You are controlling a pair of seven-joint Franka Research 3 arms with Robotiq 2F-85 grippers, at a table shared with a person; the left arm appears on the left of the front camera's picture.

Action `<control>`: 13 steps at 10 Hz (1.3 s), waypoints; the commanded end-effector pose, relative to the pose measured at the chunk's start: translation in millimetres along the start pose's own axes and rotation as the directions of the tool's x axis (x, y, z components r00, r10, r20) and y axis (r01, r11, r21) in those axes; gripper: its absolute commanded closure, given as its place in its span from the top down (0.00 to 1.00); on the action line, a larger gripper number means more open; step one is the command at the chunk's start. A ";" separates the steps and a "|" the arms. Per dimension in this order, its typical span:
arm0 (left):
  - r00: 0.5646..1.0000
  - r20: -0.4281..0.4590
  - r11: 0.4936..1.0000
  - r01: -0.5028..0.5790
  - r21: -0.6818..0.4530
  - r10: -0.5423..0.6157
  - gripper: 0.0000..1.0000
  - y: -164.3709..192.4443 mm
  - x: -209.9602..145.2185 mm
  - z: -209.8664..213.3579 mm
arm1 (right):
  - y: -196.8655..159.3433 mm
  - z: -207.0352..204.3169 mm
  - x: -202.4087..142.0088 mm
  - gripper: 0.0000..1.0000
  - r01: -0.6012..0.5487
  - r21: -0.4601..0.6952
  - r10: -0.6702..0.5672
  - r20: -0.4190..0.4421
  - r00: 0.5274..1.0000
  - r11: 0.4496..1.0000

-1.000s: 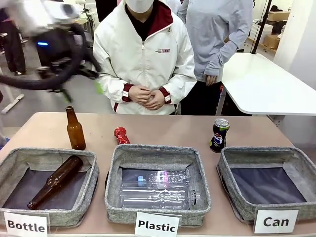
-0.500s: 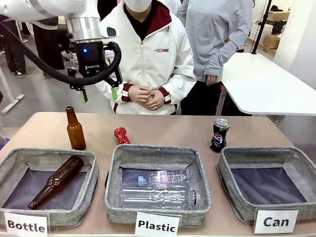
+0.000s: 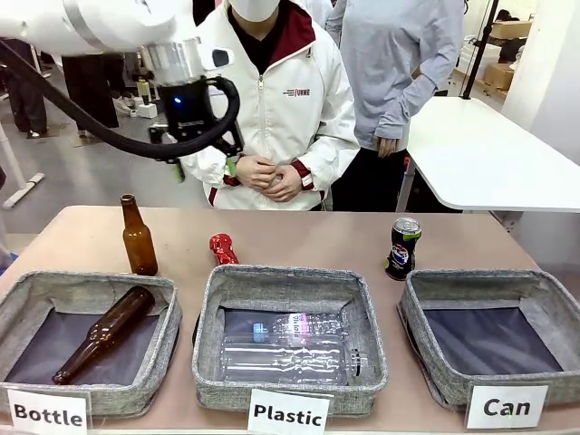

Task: Sort the can waste into the basket.
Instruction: Pick up the can waste from the table and place it in the right Fabric basket.

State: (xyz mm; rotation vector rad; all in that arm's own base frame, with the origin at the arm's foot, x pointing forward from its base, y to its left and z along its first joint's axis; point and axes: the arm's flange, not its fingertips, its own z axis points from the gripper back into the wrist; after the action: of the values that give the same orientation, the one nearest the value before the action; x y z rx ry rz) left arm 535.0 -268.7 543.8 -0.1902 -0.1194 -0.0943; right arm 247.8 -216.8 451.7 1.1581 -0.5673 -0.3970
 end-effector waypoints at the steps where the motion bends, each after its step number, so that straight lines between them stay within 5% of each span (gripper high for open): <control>1: 0.971 0.228 0.998 0.065 0.016 -0.067 1.00 -8.7 -8.2 -45.3 | 1.4 -0.2 2.9 1.00 -0.025 0.023 0.025 0.010 1.000 0.999; 5: 0.994 0.104 0.997 0.015 0.074 -0.023 1.00 -14.9 18.1 -70.8 | 1.4 -0.2 2.9 1.00 -0.025 0.023 0.025 0.010 1.000 0.999; 7: 0.996 -0.008 0.996 0.091 0.004 -0.091 1.00 -2.6 13.7 -66.1 | 1.4 -0.2 2.9 1.00 -0.025 0.023 0.025 0.010 1.000 0.999; 13: 0.982 -0.065 0.981 0.183 0.070 -0.179 1.00 -9.7 17.9 -106.7 | 1.4 -0.2 2.9 1.00 -0.025 0.023 0.025 0.010 1.000 0.999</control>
State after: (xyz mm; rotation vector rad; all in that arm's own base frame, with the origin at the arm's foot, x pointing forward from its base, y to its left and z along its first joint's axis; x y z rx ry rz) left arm 556.5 -299.5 442.1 -0.1331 -0.0846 -0.2605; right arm 247.8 -216.8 451.7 1.1581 -0.5674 -0.3968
